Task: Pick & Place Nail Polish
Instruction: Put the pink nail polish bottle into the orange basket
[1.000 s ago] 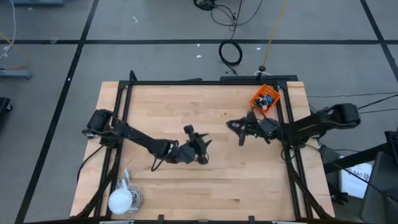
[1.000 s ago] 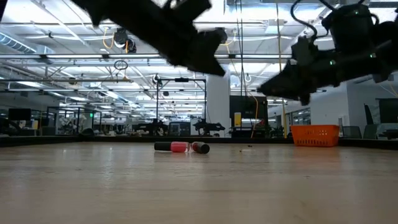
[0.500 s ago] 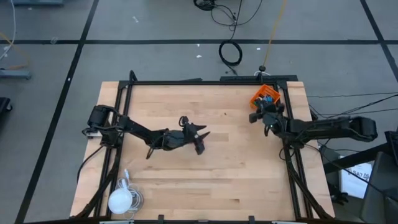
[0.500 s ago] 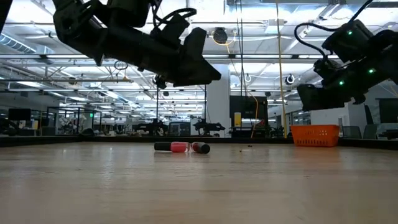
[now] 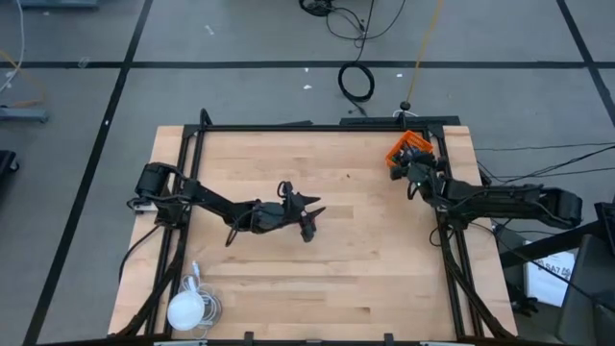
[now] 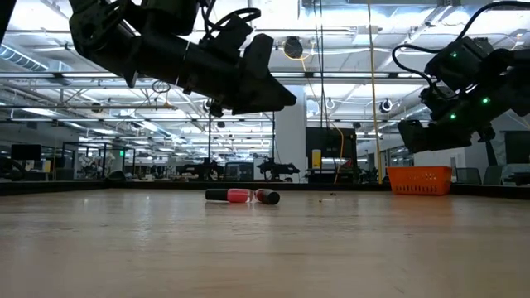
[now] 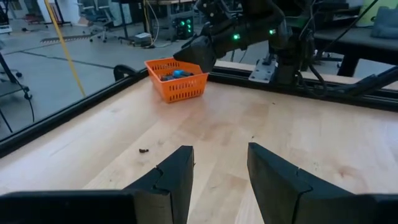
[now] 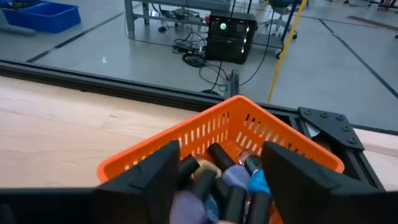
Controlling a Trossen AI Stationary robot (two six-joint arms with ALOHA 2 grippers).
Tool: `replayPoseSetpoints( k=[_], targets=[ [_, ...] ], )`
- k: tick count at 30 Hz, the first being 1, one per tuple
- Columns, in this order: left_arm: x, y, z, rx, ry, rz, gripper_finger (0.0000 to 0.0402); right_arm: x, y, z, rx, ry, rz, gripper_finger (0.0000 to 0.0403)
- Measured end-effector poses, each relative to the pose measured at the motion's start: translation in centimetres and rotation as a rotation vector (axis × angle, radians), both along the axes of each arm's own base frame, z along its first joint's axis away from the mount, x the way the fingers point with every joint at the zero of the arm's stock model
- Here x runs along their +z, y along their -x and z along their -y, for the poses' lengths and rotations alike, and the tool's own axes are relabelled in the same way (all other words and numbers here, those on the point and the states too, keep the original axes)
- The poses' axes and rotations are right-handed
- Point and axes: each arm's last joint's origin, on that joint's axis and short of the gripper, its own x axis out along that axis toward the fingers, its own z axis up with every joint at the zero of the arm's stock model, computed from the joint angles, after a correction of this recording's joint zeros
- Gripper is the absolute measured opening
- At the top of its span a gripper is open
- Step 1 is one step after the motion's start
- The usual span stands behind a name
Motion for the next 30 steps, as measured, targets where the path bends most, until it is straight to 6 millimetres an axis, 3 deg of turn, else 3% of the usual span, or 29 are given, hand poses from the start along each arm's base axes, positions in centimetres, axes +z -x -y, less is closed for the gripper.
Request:
replayPoseSetpoints(
  k=[3, 7, 13, 19, 23, 30],
  targets=[
    [0.0, 0.0, 0.0, -0.004, -0.025, -0.01, 0.015, 0.1, -0.1, 0.0, 0.009, 0.0, 0.012, 0.0245],
    [0.0, 0.0, 0.1, -0.015, -0.068, -0.027, 0.015, 0.5, -0.8, 0.0, 0.153, -0.037, 0.117, 0.0262],
    [0.1, 0.5, 1.1, -0.072, -0.141, -0.125, 0.015, 2.4, -2.7, -0.9, 0.683, -0.09, 0.37, 0.0254],
    [-0.6, 2.3, 1.7, -0.092, -0.081, -0.36, 0.015, 3.9, -4.1, -4.0, 1.19, -0.125, 0.506, 0.024],
    [-1.7, 3.0, 0.9, -0.125, 0.067, -0.485, 0.015, 3.7, -4.7, -6.0, 1.28, -0.112, 0.458, 0.0236],
    [-2.6, 3.0, -1.3, -0.253, 0.241, -0.573, 0.015, 3.2, -5.4, -7.3, 1.238, -0.053, 0.409, 0.0235]
  ],
)
